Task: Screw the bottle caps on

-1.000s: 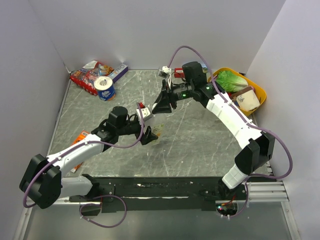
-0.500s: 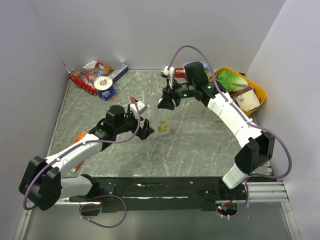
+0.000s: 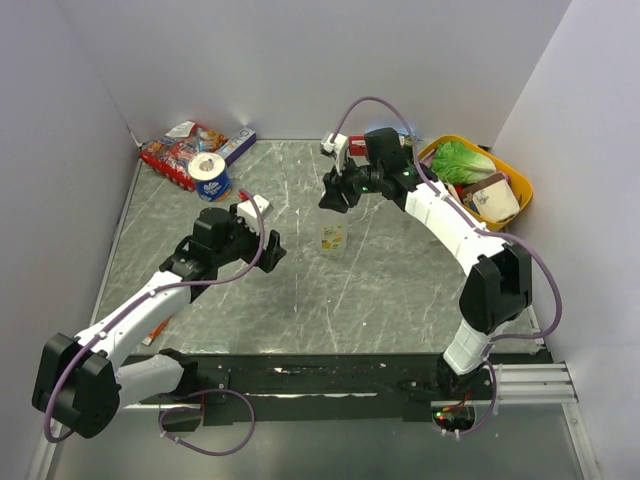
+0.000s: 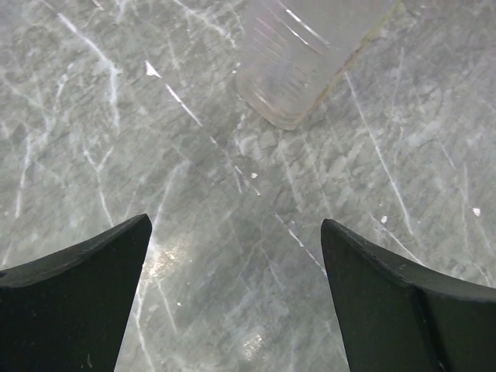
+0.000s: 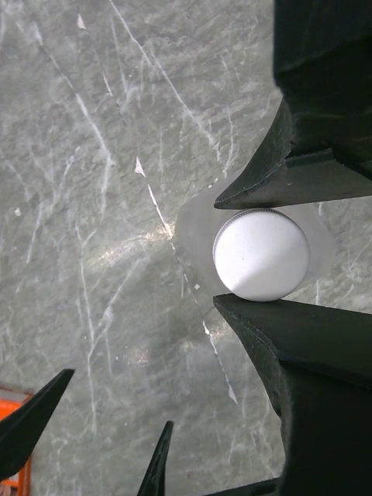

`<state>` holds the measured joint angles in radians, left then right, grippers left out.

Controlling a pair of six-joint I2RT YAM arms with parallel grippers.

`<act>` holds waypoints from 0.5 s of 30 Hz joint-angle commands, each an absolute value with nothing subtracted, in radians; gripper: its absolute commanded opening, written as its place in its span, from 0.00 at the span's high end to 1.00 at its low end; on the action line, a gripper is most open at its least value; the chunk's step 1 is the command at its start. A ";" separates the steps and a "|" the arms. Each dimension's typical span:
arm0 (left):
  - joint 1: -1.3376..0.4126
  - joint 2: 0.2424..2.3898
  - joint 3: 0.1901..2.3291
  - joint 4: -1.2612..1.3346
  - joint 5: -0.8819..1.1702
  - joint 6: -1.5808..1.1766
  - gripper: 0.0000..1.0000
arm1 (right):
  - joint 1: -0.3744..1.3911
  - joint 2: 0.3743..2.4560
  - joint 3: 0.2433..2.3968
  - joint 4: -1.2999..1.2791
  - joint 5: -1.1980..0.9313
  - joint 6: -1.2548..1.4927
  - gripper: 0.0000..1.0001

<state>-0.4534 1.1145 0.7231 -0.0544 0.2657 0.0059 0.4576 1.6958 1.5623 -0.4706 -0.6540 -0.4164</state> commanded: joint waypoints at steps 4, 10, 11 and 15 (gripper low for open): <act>-0.420 1.111 0.742 -0.034 0.239 0.035 0.04 | 0.459 1.694 1.539 -0.382 -0.640 -0.410 0.65; -0.419 1.117 0.744 -0.028 0.242 0.035 0.04 | 0.457 1.701 1.532 -0.379 -0.606 -0.397 0.35; -0.417 1.118 0.742 -0.026 0.245 0.035 0.04 | 0.459 1.700 1.535 -0.379 -0.603 -0.396 0.32; -0.413 1.121 0.750 -0.025 0.249 0.034 0.04 | 0.457 1.686 1.554 -0.385 -0.571 -0.399 0.01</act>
<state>-0.4232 1.1172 0.7231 -0.0532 0.2481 0.0257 0.4576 1.7046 1.5330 -0.4252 -0.6056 -0.4026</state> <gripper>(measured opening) 0.961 0.919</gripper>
